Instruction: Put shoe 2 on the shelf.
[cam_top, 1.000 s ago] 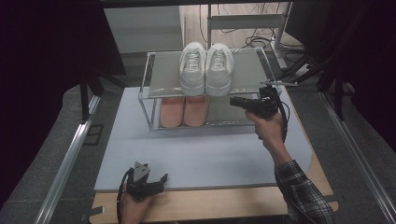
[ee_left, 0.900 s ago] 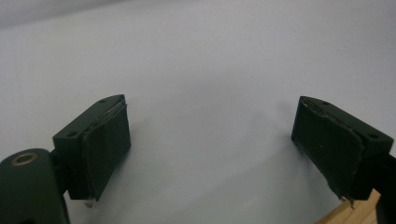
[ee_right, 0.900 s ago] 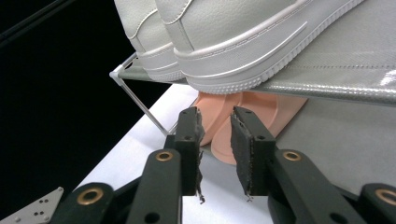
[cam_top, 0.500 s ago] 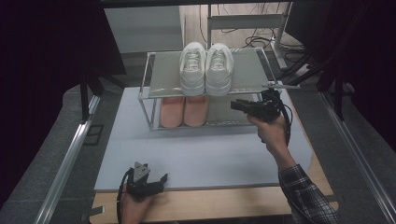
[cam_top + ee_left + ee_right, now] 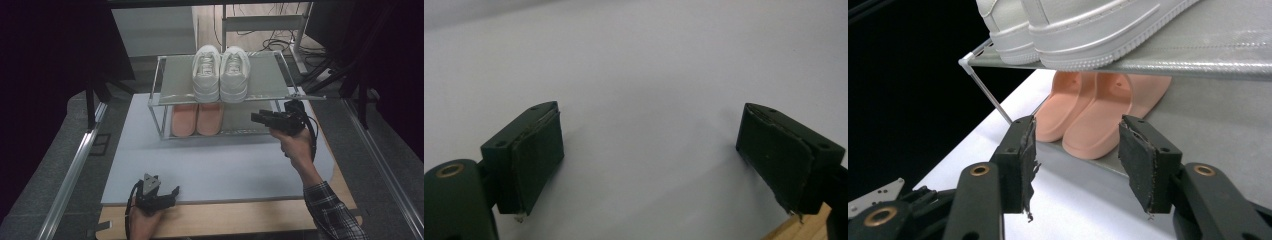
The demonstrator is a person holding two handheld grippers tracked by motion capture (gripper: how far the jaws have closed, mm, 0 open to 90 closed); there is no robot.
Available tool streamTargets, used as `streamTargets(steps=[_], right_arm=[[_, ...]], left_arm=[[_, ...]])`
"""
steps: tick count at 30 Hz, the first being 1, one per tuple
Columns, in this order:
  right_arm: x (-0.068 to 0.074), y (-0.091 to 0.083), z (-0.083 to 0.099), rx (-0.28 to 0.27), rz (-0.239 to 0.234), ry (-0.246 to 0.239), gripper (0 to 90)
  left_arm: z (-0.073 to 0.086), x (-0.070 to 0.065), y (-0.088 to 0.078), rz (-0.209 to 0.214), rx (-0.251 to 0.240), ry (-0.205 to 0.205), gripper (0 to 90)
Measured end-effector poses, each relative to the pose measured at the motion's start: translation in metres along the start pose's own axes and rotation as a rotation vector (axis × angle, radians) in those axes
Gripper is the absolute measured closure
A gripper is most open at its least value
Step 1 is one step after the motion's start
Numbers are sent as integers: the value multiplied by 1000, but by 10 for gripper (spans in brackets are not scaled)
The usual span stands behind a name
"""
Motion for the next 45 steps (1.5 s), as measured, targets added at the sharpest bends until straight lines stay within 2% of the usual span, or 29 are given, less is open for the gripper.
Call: streamTargets(steps=[12,32,45], right_arm=[[-1,-9,8,24,24,-67,425],[-7,-31,24,38,35,-112,330],[-11,-46,39,62,50,-160,281]], left_arm=[[0,0,0,0,0,0,115],[0,0,0,-1,-1,0,116],[0,0,0,-2,-1,1,116]])
Point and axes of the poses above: each handheld gripper's, and its own axes: y roughly forward along the jaws, z roughly out of its underside, x roughly to its left, the point moved 1 cm from there along y, roughly forward along the jaws, and after that the axes turned 13 degrees about -x, right-handed, at the moved point
